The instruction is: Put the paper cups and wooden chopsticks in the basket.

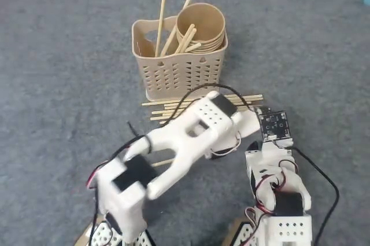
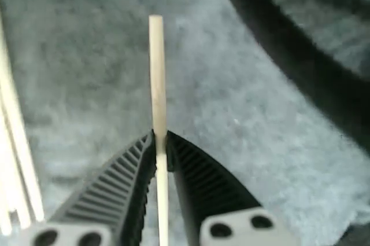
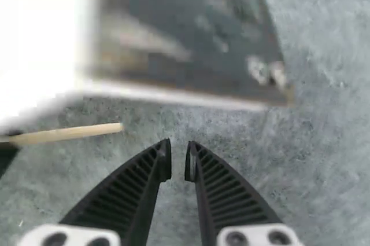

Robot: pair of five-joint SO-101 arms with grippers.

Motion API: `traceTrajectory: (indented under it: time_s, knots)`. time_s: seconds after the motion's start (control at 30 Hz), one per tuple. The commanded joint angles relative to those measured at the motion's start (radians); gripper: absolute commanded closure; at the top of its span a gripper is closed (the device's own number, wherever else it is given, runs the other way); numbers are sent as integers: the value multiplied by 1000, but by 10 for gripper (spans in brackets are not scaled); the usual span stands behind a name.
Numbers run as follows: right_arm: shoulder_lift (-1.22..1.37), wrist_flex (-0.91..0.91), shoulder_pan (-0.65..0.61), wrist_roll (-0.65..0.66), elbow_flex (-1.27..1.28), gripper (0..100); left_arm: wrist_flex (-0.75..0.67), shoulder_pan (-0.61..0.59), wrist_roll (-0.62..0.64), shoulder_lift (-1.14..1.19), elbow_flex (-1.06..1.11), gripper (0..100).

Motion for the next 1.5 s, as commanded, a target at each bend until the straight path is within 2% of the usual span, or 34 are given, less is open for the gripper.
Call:
traceTrajectory:
  time_s: [0.0,0.27,0.37,0.67,0.9,1.03,1.17,1.33,1.4,1.47]
  knots:
    - [-24,-28,19,-28,-6,944,-9,-25,14,-218,73,987]
    - [-24,-28,19,-28,-5,944,-11,-178,8,-506,113,987]
    - [-24,-25,19,-29,-5,944,-55,-212,12,-635,117,987]
    - [-24,-19,19,-31,-2,944,-351,-328,15,-1048,119,987]
    - [-24,-19,19,-29,-2,944,-580,-338,15,-1234,134,987]
    - [-24,-19,19,-29,-2,944,-761,-371,14,-1201,130,987]
    - [-24,-19,19,-28,-2,944,-925,-439,15,-1062,111,987]
    - [-24,-19,19,-28,-2,944,-999,-483,20,-835,22,987]
    - [-24,-21,19,-28,-2,944,-1019,-485,75,-761,-13,985]
    - [-24,-22,19,-28,-2,944,-1019,-499,187,-704,-47,984]
